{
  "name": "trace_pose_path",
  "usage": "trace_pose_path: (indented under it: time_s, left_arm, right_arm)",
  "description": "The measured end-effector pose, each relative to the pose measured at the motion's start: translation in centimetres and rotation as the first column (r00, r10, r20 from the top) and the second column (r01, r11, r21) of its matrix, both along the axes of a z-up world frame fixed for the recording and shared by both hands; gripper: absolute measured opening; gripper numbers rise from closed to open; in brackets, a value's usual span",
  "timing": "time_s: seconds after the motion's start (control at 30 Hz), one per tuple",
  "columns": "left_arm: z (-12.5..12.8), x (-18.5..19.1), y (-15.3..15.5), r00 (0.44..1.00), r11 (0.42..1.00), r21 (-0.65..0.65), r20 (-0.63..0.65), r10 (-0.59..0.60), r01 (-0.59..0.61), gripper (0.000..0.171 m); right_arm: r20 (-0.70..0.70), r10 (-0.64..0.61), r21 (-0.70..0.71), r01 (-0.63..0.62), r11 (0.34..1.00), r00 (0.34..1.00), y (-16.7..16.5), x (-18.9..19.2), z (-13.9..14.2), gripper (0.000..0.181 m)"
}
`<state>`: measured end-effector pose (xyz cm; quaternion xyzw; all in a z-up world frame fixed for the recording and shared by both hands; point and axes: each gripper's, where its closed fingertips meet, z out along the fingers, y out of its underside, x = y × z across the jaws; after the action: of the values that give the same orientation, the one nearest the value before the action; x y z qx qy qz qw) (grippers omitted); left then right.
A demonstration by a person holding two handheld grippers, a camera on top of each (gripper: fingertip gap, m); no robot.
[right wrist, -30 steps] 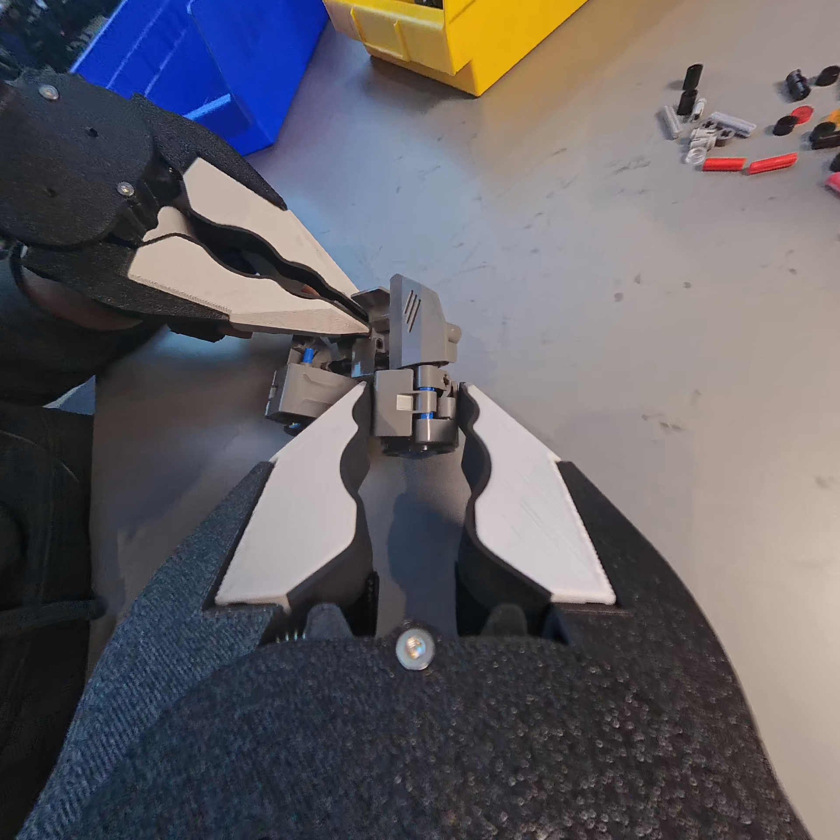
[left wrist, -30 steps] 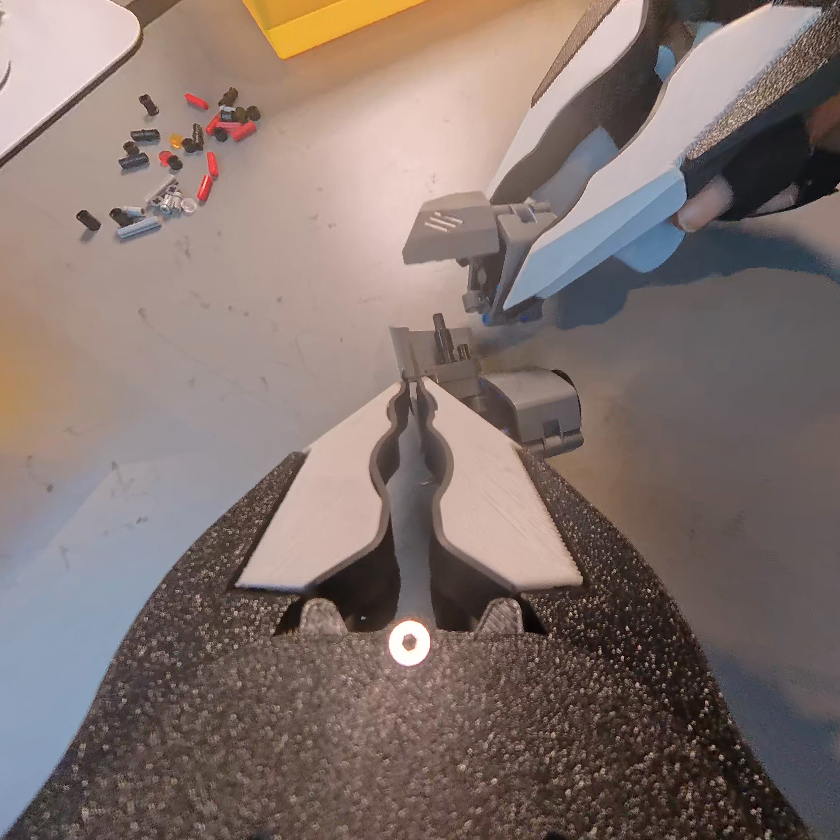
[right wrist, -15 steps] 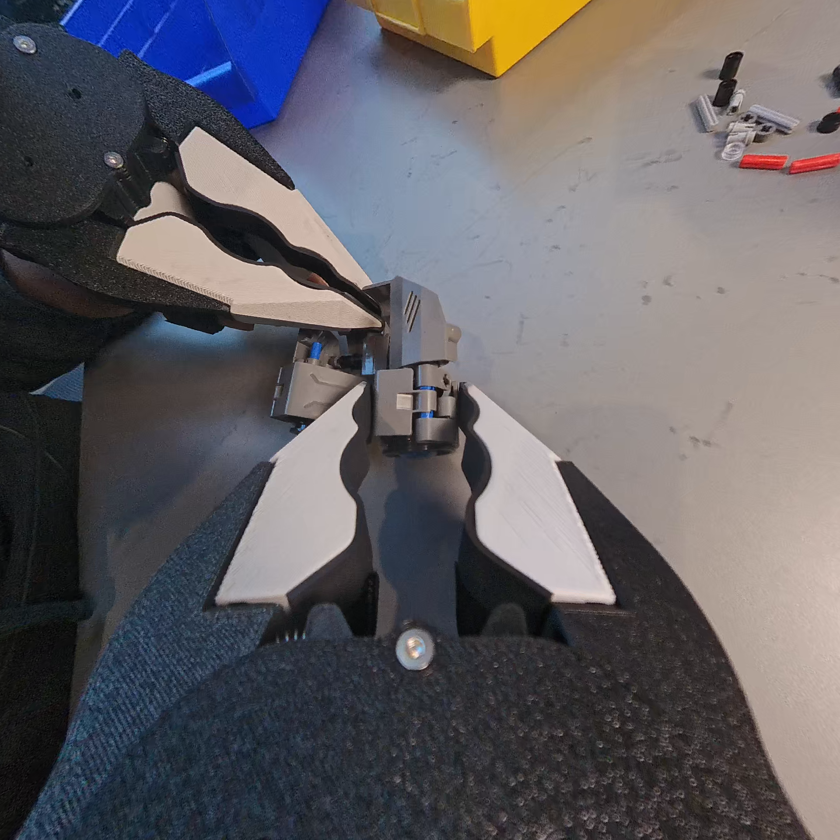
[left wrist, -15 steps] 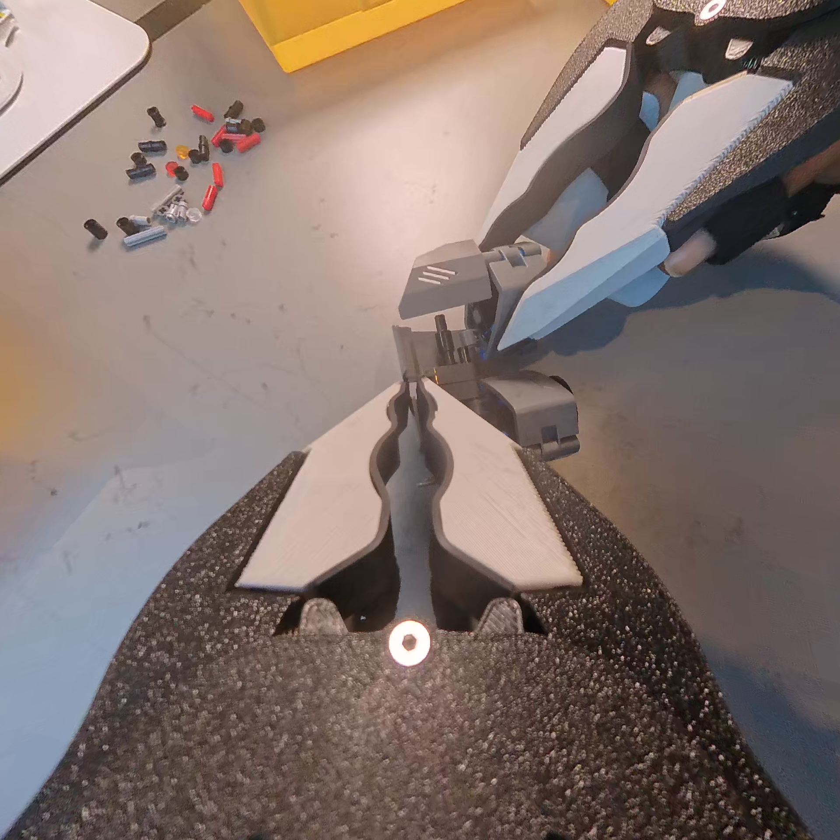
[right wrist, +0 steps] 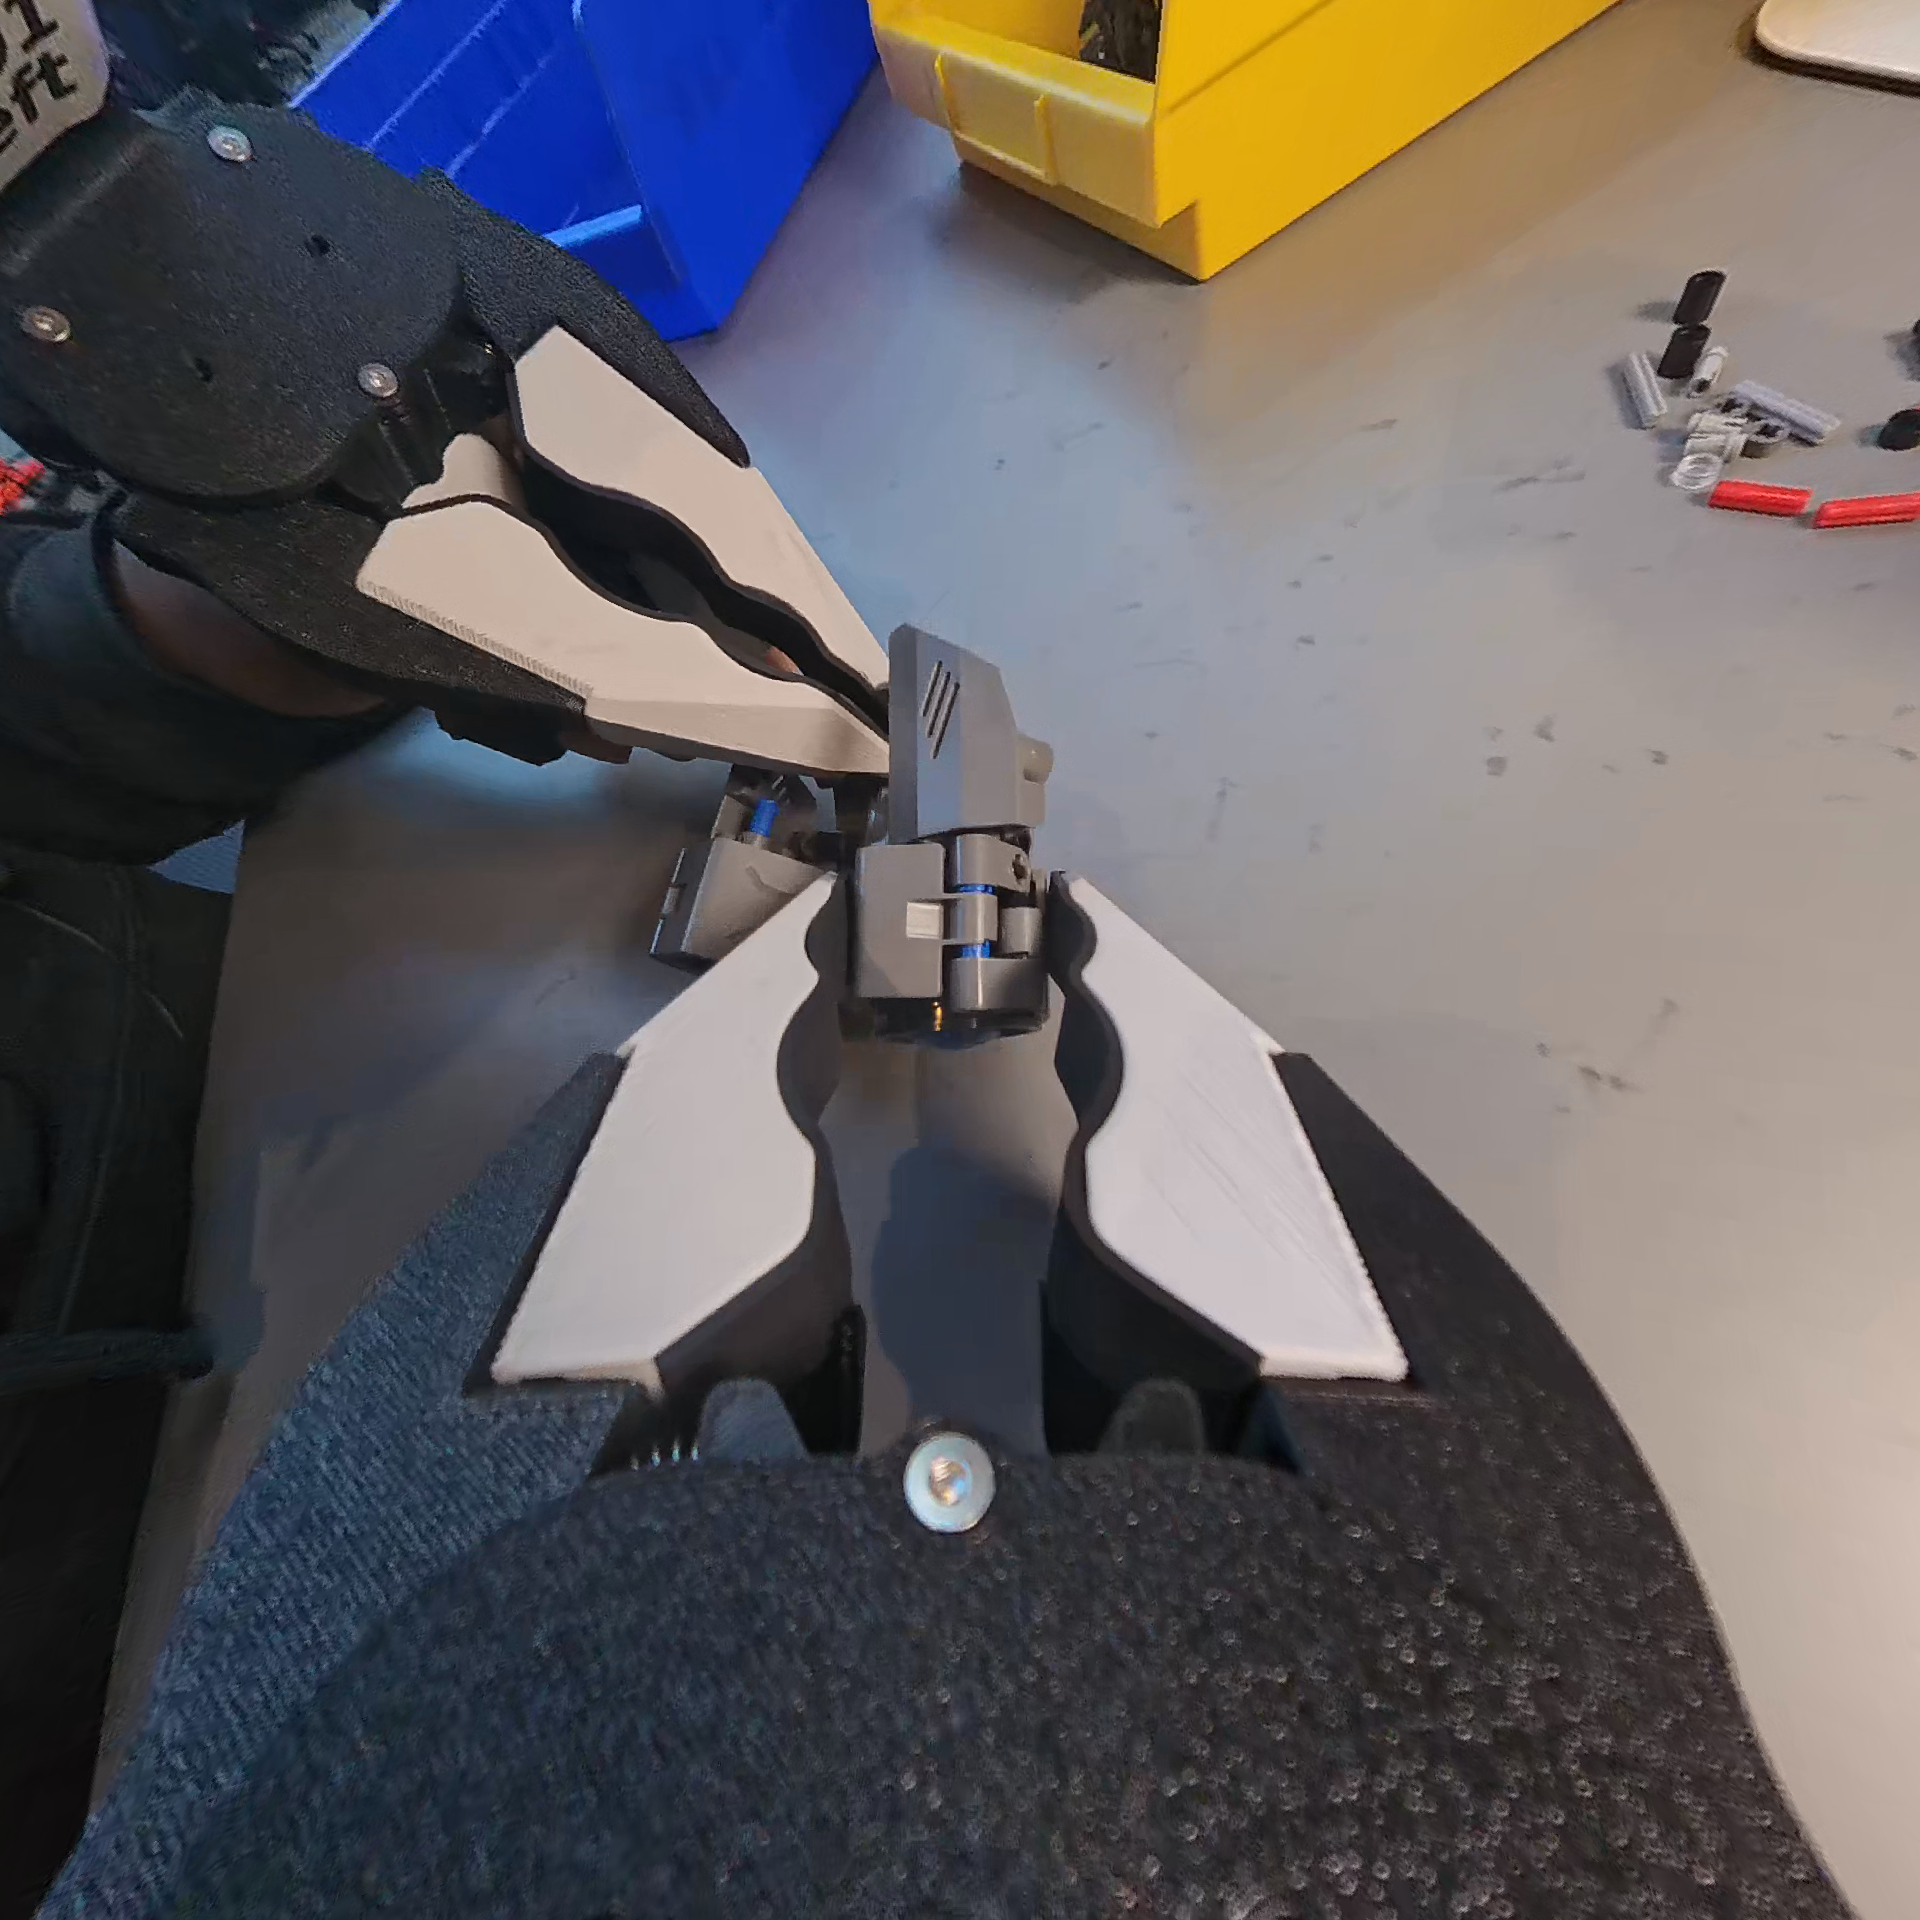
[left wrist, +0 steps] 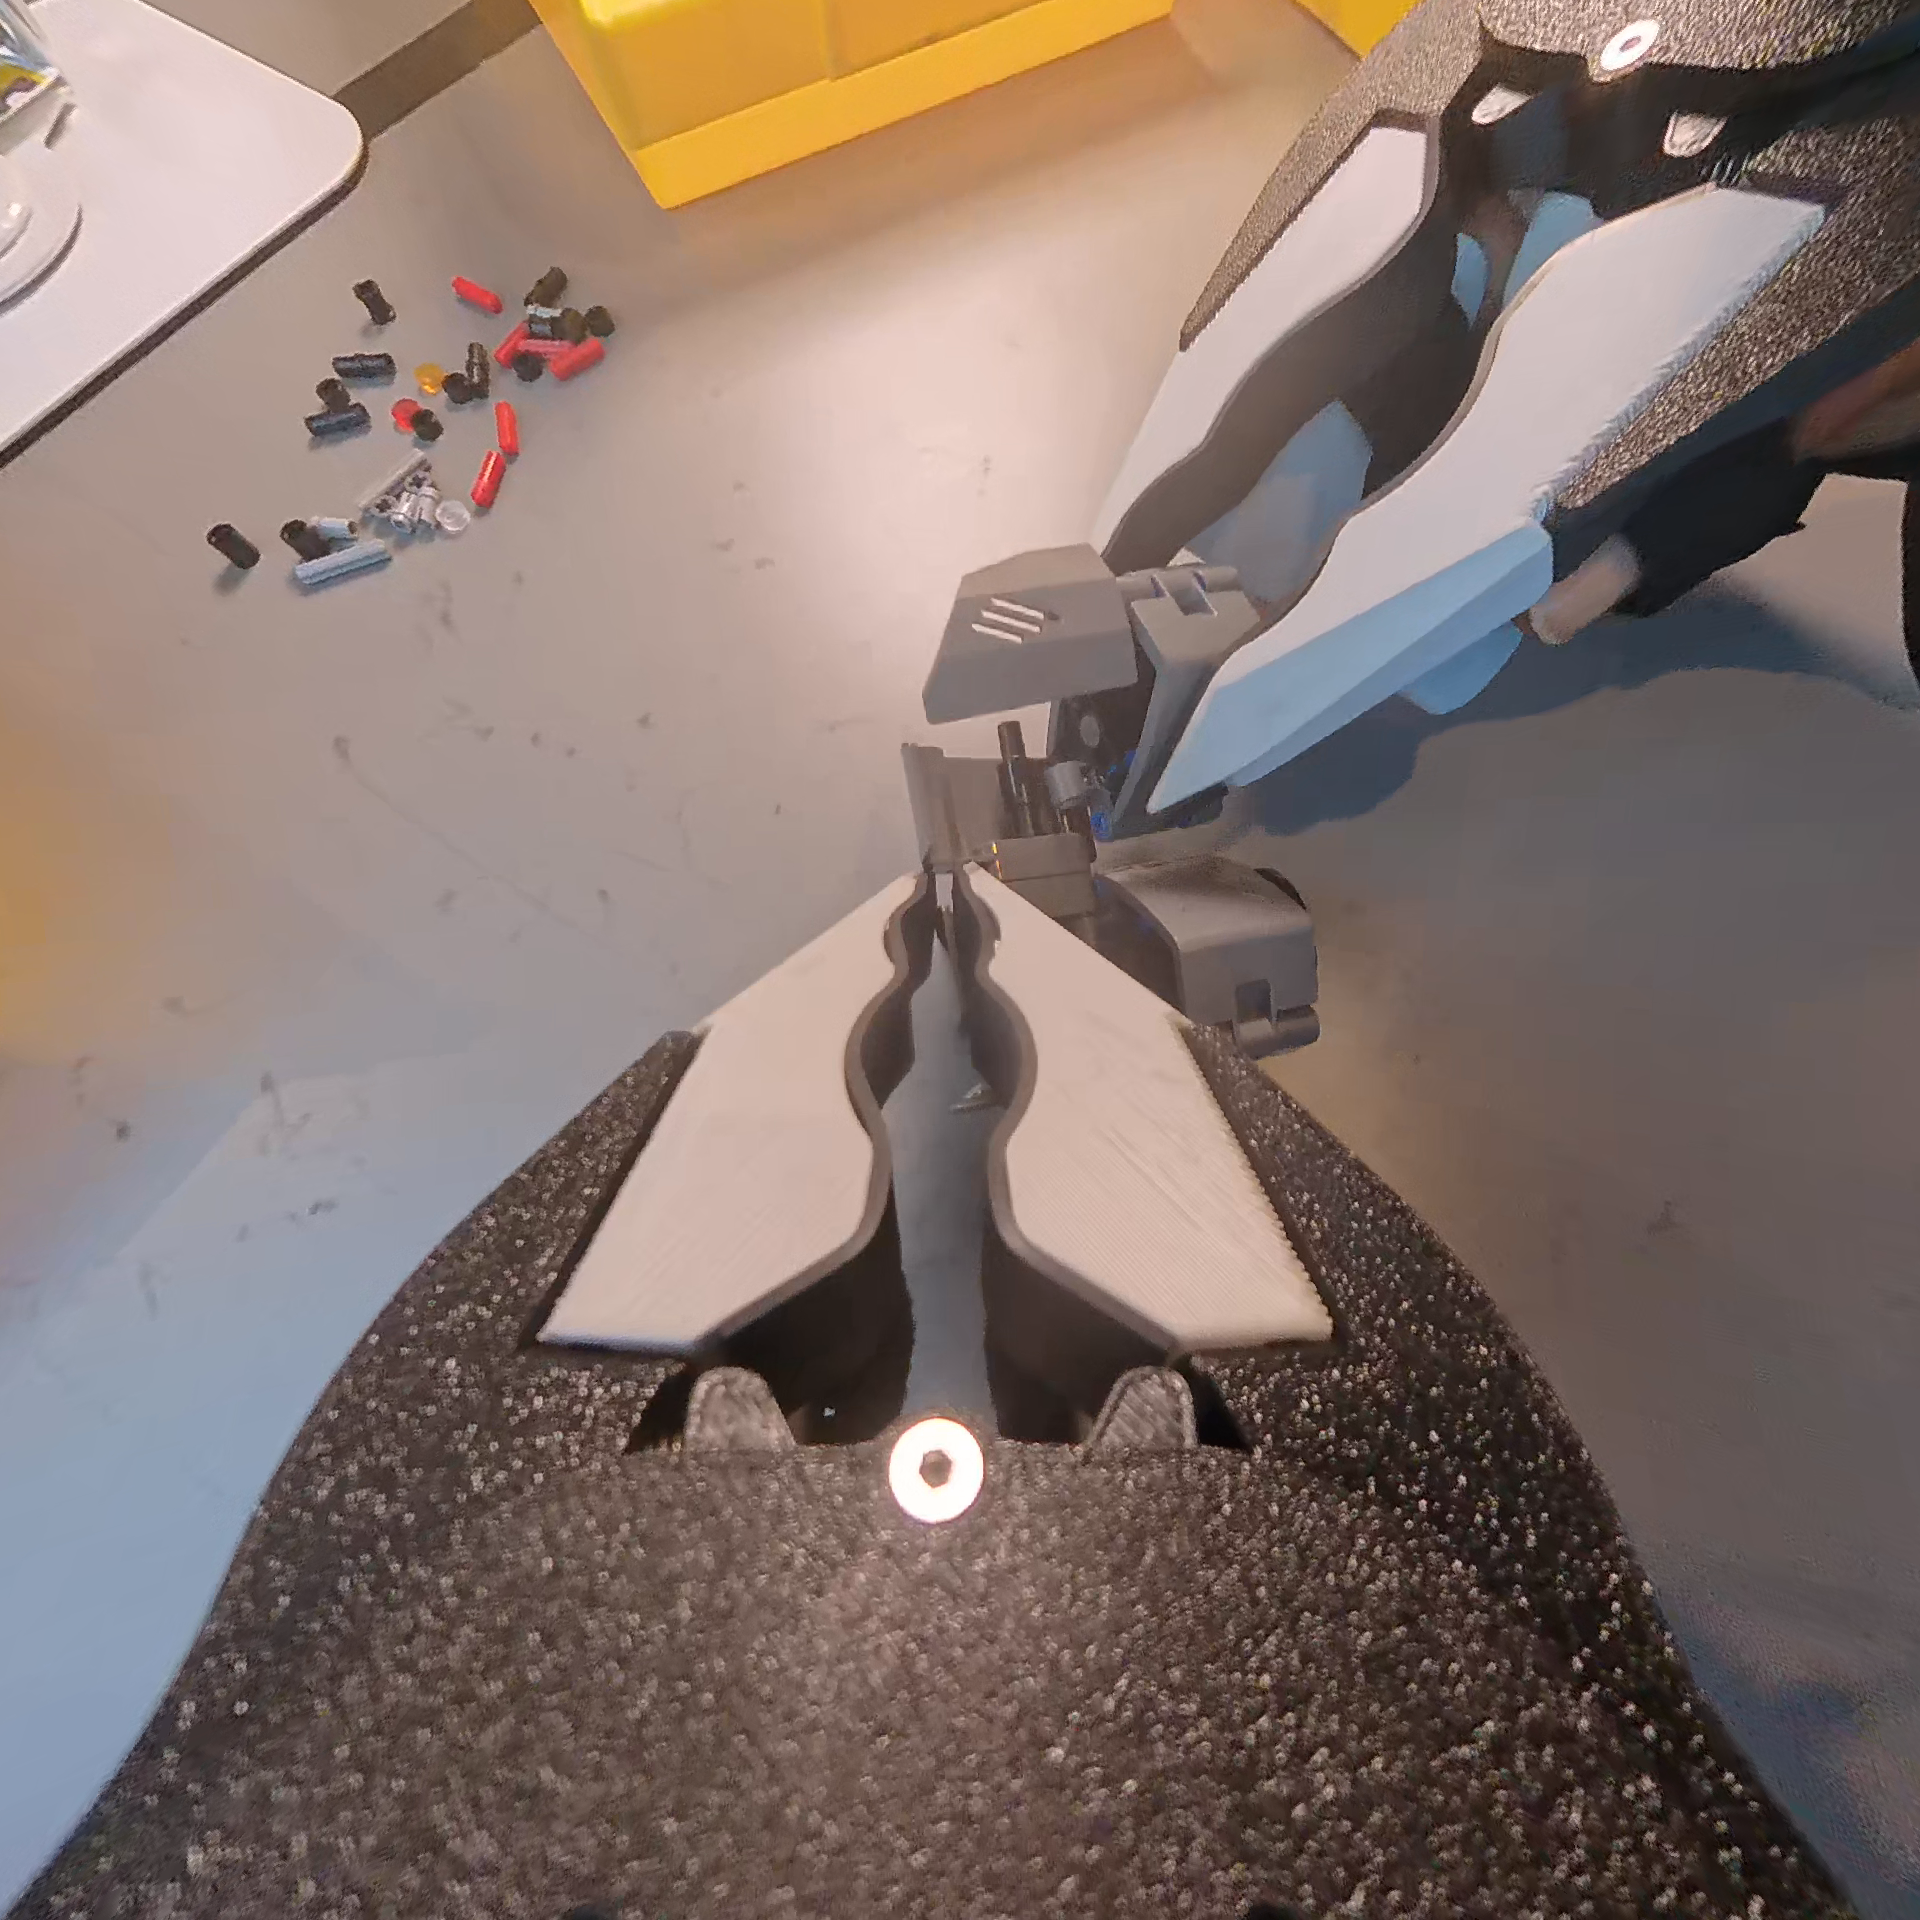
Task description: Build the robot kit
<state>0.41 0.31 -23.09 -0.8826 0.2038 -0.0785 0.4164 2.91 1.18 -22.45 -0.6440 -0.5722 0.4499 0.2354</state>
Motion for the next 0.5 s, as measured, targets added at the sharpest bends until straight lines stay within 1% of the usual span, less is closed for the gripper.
trace_pose_path:
  time_s: [0.27,0.5]
  left_arm:
    - [-0.21,-0.13,-0.12,1.0,1.0,0.004,0.024,0.008,-0.008,0.002]
    - [-0.42,-0.35,-0.15,0.999,1.0,0.001,0.048,0.023,-0.023,0.002]
  right_arm:
    - [-0.007,0.015,0.029,-0.014,0.999,1.0,-0.22,-0.25,-0.25,0.035]
    - [0.008,-0.001,0.059,0.001,0.998,1.0,-0.05,-0.38,-0.41,0.035]
